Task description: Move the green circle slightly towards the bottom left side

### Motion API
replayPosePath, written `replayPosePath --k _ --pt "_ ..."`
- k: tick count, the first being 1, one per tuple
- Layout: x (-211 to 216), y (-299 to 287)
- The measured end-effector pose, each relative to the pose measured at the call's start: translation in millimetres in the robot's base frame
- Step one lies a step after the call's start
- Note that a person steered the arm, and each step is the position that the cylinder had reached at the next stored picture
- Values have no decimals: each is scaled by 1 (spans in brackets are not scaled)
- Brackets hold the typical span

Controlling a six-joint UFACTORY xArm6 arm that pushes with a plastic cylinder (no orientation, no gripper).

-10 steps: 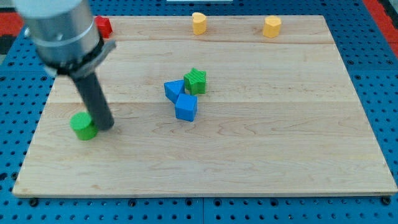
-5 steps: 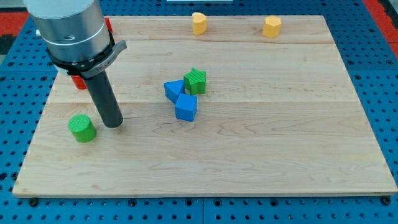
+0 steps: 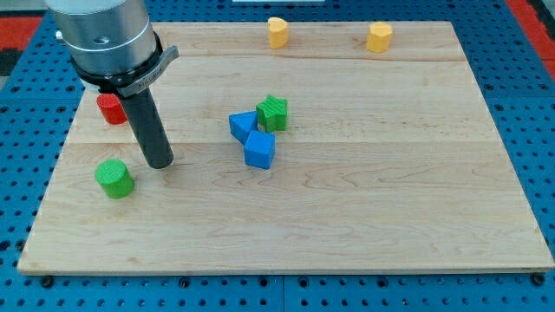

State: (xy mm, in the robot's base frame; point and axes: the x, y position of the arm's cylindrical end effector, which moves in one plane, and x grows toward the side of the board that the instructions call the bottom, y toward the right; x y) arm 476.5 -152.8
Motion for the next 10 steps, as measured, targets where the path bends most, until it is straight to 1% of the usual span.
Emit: replayPosePath --k 2,6,8,9,10 --pt "-5 0" --pt "-65 -22" --pt "-69 -22" --pt "-89 -23" --pt "-96 9"
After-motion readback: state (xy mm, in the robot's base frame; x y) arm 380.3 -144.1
